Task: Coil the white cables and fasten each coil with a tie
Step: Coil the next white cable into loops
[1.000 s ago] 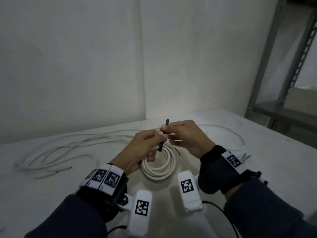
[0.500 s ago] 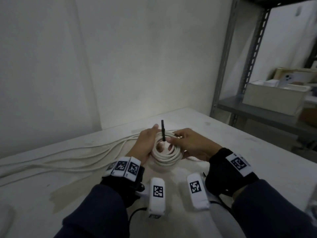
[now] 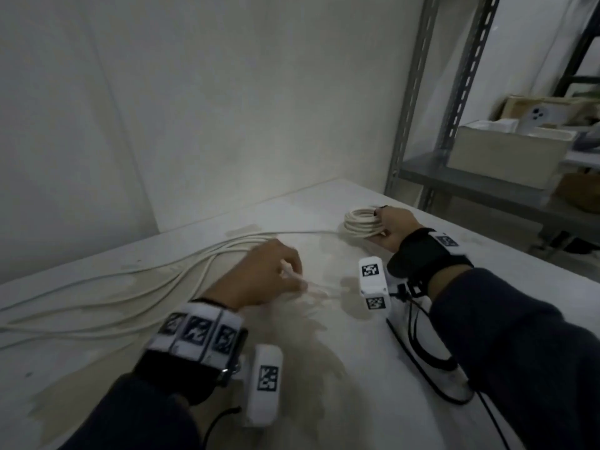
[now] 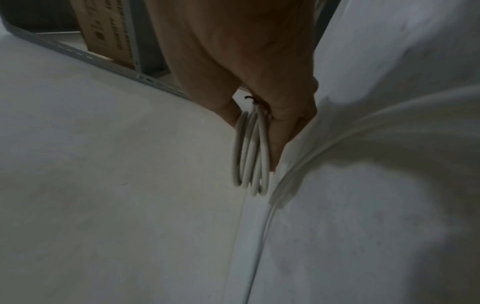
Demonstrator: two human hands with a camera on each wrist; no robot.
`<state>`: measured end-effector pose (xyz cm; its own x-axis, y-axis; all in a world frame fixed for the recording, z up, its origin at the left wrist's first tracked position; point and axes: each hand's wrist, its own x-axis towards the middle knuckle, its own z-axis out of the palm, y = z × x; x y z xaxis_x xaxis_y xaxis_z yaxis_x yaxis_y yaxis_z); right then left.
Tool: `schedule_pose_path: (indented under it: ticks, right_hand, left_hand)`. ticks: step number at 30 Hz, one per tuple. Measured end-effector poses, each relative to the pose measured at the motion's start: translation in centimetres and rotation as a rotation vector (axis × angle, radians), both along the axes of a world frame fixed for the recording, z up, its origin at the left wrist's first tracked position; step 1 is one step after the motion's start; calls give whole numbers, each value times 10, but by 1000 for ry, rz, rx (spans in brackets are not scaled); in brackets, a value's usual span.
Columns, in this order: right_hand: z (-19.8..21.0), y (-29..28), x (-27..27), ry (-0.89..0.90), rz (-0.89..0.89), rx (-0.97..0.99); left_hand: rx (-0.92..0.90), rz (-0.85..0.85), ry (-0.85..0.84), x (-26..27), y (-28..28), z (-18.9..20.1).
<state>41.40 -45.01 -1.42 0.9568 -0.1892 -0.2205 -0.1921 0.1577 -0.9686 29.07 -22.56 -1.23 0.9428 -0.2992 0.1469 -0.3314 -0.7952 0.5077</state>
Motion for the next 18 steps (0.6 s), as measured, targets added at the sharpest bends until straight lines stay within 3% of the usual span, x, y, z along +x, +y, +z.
schedule_pose_path:
  ticks: [3, 4, 5, 7, 12, 15, 18]
  right_hand:
    - [-1, 8, 14, -10, -6, -19]
    - [-1, 7, 17, 25, 19, -125]
    - [4, 8, 18, 92, 42, -242]
    - [-3, 13, 18, 30, 45, -760]
    - [8, 50, 4, 151, 127, -936]
    - [14, 75, -26, 165, 435, -992]
    - [12, 87, -46, 119, 528, -1236]
  left_hand:
    - [-277, 158, -102, -23, 37, 9]
    - [-305, 201, -118, -29, 51, 8]
    - [-303, 240, -134, -33, 64, 7]
    - [-287, 310, -142, -41, 85, 4]
    - [-327, 428, -165, -50, 107, 1]
    - [-349, 466, -194, -56, 104, 1]
    - [-303, 444, -172, -70, 102, 5]
